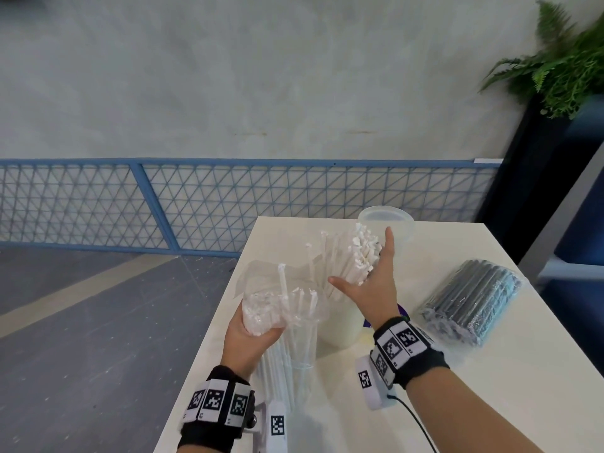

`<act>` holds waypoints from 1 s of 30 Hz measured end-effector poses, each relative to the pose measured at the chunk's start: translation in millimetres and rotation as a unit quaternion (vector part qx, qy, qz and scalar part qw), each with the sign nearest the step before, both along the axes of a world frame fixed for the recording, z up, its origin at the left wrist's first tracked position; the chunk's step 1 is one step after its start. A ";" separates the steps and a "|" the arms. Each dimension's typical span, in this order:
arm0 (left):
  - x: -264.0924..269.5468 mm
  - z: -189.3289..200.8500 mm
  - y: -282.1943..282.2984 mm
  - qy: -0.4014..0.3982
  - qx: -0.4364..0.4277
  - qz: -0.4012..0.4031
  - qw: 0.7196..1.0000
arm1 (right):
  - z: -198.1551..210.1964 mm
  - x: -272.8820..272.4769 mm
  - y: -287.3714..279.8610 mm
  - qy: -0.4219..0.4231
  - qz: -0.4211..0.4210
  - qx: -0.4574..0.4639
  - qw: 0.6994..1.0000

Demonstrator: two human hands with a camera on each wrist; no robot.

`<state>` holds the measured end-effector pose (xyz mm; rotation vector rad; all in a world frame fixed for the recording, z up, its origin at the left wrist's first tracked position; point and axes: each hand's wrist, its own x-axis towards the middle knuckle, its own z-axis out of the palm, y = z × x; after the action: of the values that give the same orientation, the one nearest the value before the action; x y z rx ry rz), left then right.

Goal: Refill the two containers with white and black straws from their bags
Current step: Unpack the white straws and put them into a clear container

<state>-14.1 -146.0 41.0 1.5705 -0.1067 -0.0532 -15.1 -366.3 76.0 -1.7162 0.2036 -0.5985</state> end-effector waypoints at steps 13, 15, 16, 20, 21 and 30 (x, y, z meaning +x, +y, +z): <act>-1.7 0.1 -0.6 -0.005 -0.003 -0.007 1.000 | 22.7 19.3 14.3 0.084 -0.020 -0.175 0.981; -1.7 -0.1 -0.3 -0.005 -0.005 -0.007 1.000 | 32.9 22.5 11.8 0.073 -0.018 -0.192 0.979; -1.6 -0.5 -0.2 -0.005 -0.004 -0.007 1.000 | 38.7 23.8 10.2 0.078 -0.021 -0.194 0.978; -1.1 -1.6 0.4 -0.006 -0.003 -0.007 1.000 | 53.0 24.4 -0.8 0.107 -0.012 -0.219 0.970; -1.2 -1.6 0.3 -0.006 -0.003 -0.007 1.000 | 54.3 22.5 -2.9 0.100 -0.001 -0.213 0.972; -3.2 -0.4 -1.7 -0.011 -0.006 -0.020 1.000 | 49.1 -25.4 20.0 -0.164 -0.052 -0.189 0.967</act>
<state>-17.3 -147.8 40.6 1.5572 -0.1563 -0.0658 -40.5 -346.3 125.1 -1.9462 -0.0618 -1.0403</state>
